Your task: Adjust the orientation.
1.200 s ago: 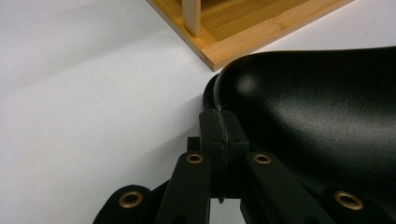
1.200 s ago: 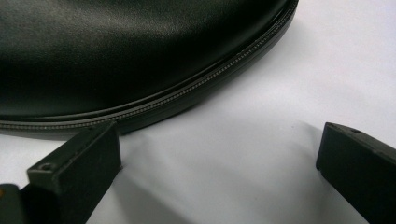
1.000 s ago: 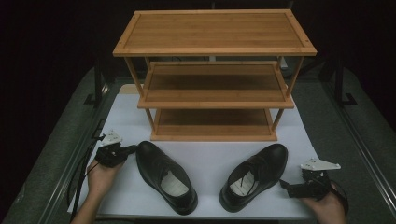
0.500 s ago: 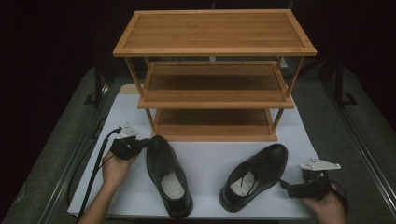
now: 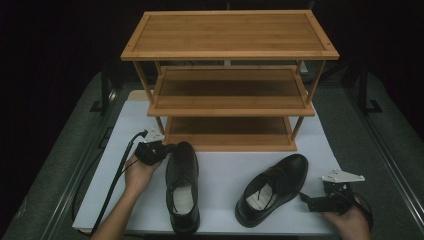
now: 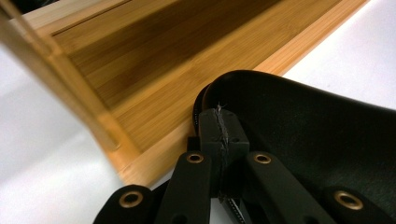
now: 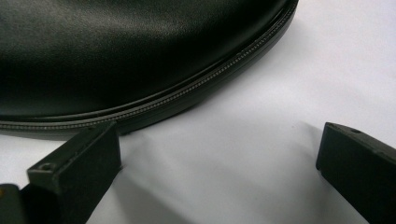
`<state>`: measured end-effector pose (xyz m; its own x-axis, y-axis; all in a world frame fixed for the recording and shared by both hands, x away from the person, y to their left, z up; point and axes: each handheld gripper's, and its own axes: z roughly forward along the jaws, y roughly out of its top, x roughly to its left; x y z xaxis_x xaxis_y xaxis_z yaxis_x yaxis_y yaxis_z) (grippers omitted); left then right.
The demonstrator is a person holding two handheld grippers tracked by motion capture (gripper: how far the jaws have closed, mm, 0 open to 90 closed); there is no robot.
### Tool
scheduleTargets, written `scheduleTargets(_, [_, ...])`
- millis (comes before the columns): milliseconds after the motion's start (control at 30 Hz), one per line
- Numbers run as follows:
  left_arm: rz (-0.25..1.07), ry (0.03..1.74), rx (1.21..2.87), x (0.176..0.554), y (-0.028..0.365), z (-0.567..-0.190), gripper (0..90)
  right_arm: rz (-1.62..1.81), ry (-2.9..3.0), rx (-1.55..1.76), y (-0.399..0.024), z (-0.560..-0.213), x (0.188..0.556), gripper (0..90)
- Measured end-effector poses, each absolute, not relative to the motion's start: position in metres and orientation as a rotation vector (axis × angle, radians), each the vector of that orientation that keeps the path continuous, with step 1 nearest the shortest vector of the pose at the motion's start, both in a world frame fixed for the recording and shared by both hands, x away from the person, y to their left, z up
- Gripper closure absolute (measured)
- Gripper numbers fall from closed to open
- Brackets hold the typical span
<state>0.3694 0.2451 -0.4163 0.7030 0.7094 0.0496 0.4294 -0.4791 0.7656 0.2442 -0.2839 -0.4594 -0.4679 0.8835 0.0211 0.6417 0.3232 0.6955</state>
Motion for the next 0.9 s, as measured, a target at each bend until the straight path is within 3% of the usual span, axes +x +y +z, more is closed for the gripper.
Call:
scheduleTargets(433, [0.449,0.811,2.172,0.373,0.228,-0.412,90.0,0.921,2.232,1.356,-0.284,-0.459,0.244,0.0])
scheduleTargets(900, [0.372,0.832,2.158,0.307,0.273,-0.412,90.0,0.92,2.231,1.355,-0.284,-0.459,0.244,0.0])
